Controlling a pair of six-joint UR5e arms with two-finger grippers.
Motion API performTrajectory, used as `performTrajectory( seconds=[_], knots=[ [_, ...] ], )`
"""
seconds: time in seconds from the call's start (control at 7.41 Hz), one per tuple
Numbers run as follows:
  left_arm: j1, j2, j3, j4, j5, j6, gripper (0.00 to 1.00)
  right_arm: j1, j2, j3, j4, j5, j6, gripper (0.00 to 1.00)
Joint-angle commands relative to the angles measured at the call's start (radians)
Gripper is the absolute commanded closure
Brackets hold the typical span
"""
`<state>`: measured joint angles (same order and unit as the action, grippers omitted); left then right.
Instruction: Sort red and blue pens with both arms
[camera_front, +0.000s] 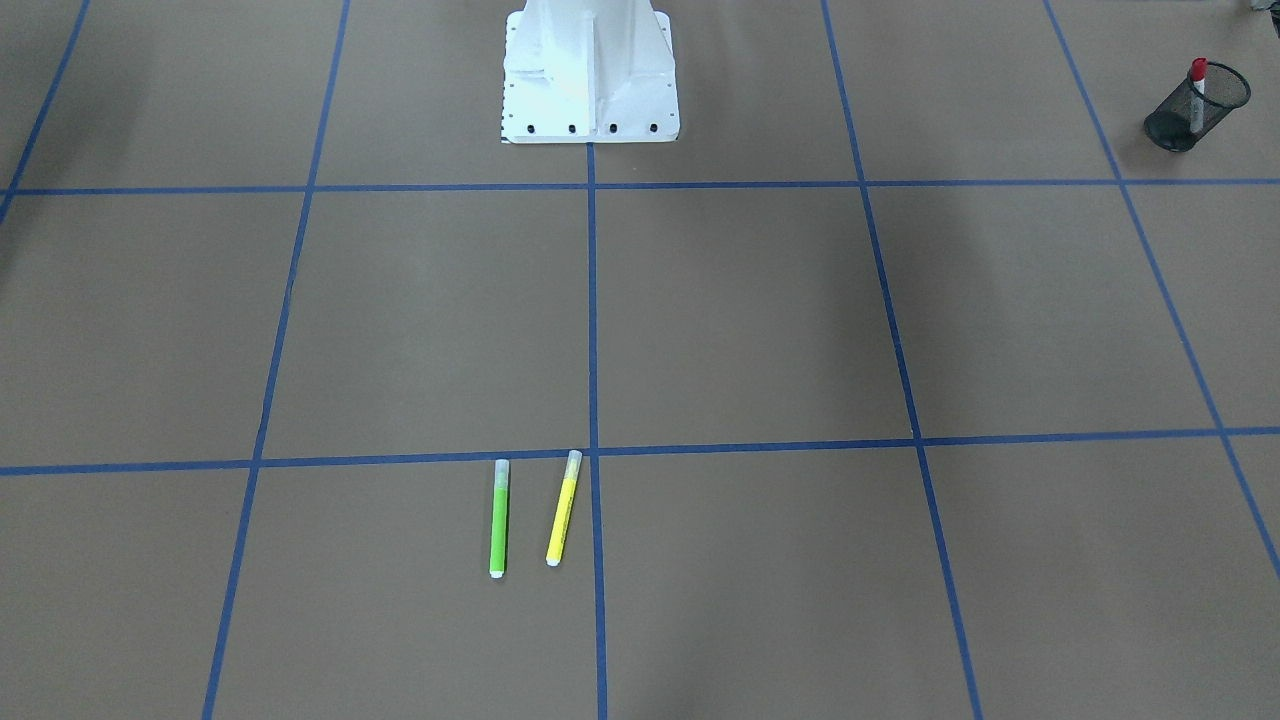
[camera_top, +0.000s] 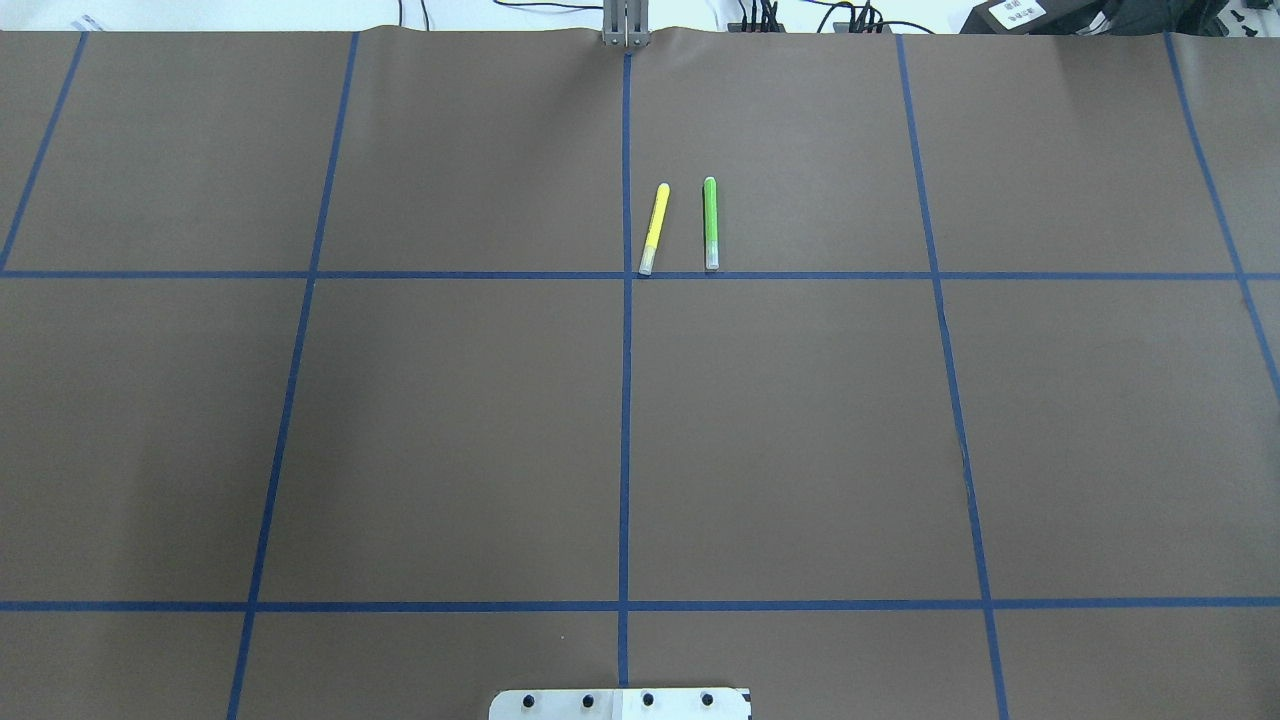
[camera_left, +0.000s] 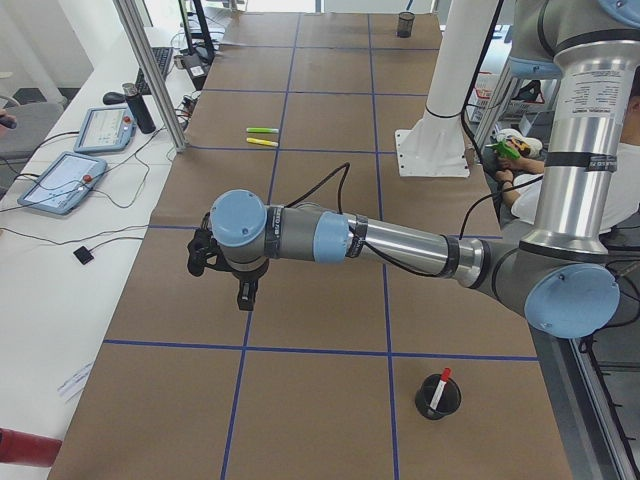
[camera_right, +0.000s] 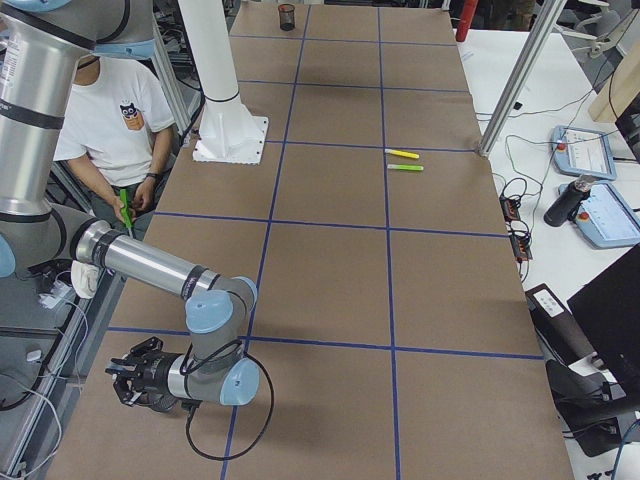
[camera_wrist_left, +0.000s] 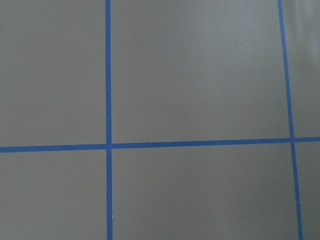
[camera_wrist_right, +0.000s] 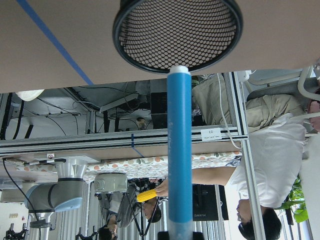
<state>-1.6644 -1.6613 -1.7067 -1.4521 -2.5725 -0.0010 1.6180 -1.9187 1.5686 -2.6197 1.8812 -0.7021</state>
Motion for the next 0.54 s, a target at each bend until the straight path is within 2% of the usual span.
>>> performTrajectory(
  seconds=[0.0,0.41],
  knots=[
    [0.0,0.0,-0.01,0.004,-0.001,-0.001,0.0,-0.001,0.013,-0.033,0.004,0.039,0.004,1.0],
    [0.0,-0.002,-0.025,0.007,0.0,-0.001,0.0,-0.003,0.036,-0.093,0.015,0.067,0.003,1.0]
  ],
)
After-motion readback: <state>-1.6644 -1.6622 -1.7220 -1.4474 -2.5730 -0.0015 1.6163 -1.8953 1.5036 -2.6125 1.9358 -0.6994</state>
